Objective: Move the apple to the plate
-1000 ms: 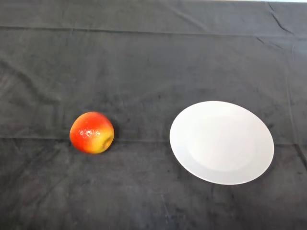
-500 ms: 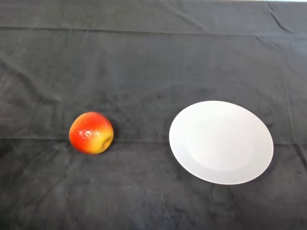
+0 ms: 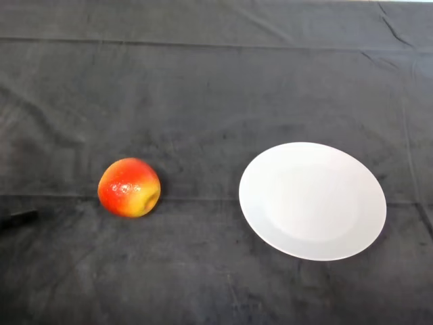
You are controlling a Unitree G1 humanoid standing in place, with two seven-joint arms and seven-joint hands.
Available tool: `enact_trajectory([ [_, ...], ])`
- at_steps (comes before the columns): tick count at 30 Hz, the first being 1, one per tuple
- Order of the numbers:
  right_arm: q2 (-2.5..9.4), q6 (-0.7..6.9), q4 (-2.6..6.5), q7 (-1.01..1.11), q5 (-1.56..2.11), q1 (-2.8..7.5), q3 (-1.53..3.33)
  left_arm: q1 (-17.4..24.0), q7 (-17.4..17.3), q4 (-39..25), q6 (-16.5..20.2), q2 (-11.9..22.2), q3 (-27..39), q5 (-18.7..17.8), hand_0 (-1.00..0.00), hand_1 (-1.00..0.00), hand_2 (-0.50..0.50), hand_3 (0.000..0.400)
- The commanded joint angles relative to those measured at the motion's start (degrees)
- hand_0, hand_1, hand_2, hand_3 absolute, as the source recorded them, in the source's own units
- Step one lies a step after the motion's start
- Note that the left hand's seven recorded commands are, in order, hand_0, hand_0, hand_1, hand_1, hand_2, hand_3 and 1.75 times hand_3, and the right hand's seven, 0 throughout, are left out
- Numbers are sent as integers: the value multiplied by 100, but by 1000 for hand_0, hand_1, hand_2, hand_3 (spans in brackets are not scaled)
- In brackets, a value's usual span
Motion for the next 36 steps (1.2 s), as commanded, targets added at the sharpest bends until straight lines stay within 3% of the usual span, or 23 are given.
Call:
enact_trajectory([
  [1, -79, -10, -47, -39, -2, 10, -82, -301, -56, -322, -118, -93, -172, 169, 0, 0, 0, 0],
  [36, -73, -8, -63, -48, 1, 15, -78, -494, -366, -318, -562, -1124, -1295, 1031, 0, 0, 0, 0],
])
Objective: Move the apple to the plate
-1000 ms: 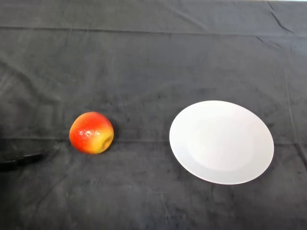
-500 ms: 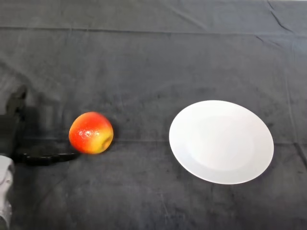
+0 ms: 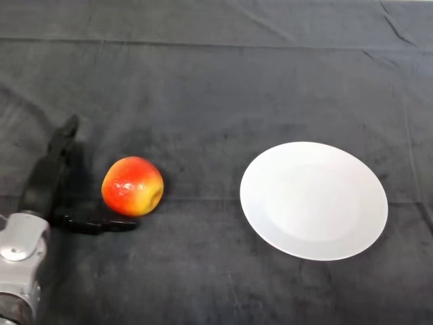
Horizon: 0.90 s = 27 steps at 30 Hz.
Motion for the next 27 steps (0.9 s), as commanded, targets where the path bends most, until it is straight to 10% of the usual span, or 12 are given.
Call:
enact_trajectory([
  [1, -73, -8, -63, -48, 1, 15, -78, -63, -167, -164, -59, -142, -243, 210, 0, 0, 0, 0],
  [8, -73, -7, -63, -48, 2, 15, -78, -101, -246, -147, -130, -194, -440, 307, -59, -8, -25, 24],
  [9, -74, -7, -62, -48, 2, 15, -78, -105, -254, -145, -143, -200, -468, 320, -329, -365, 18, 146],
  [10, -74, -7, -62, -48, 2, 15, -78, -108, -260, -143, -155, -206, -494, 333, -412, -502, 45, 201],
  [12, -74, -7, -62, -48, 2, 15, -78, -109, -271, -139, -183, -210, -545, 357, -553, -565, 6, 226],
  [13, -74, -7, -62, -48, 2, 15, -78, -105, -272, -138, -197, -210, -566, 368, -820, -659, -80, 328],
  [15, -74, -7, -62, -48, 3, 15, -78, -91, -271, -133, -227, -209, -612, 393, -992, -706, -143, 397],
  [27, -75, -7, -59, -47, 4, 14, -78, -180, -296, -93, -248, -86, -752, 478, -1000, -922, -39, 400],
])
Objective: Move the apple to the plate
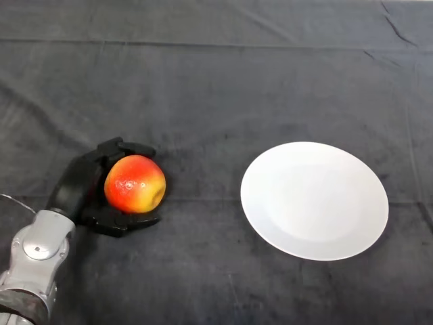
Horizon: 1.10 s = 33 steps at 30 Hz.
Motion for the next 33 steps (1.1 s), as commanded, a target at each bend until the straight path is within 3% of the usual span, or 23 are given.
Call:
enact_trajectory([
  [1, -76, -7, -58, -47, 4, 14, -78, -153, -220, -93, 40, -80, -290, 237, -1000, -925, -37, 400],
  [13, -77, -7, -54, -45, 5, 12, -79, -759, -139, -174, 156, -152, -334, 309, -1000, -925, -37, 400],
  [33, -82, -7, -44, -40, 6, 9, -80, -1520, -65, -257, 33, -797, -1011, 708, -1000, -929, -35, 400],
])
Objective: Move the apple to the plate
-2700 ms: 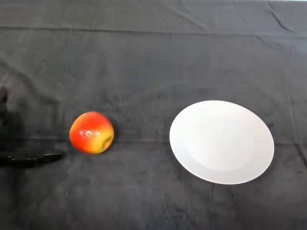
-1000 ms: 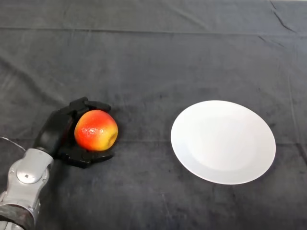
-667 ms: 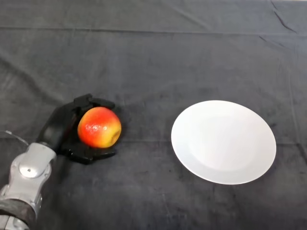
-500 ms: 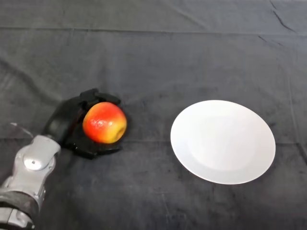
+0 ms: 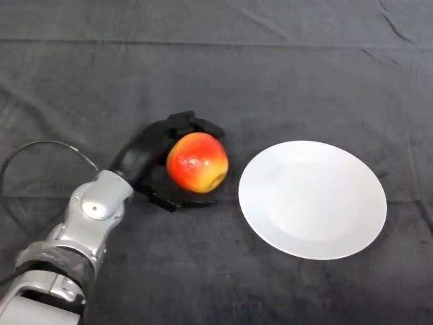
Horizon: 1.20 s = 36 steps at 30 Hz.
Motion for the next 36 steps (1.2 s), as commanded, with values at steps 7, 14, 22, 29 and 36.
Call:
enact_trajectory([
  [7, -84, -7, -38, -37, 6, 7, -80, -634, -11, -229, -93, -227, -575, 229, -1000, -929, -35, 400],
  [14, -87, -8, -32, -34, 6, 4, -81, -765, 24, -231, -162, -363, -1012, 395, -1000, -929, -35, 400],
  [22, -90, -8, -24, -30, 6, 2, -83, -867, 52, -220, -138, -503, -1573, 546, -1000, -929, -35, 400],
  [29, -93, -8, -17, -27, 7, -1, -84, -948, 37, -237, -67, -562, -2152, 703, -1000, -890, -55, 400],
  [36, -96, -9, -9, -23, 7, -3, -85, -965, 14, -234, 29, -529, -2641, 857, -67, -165, 49, 66],
])
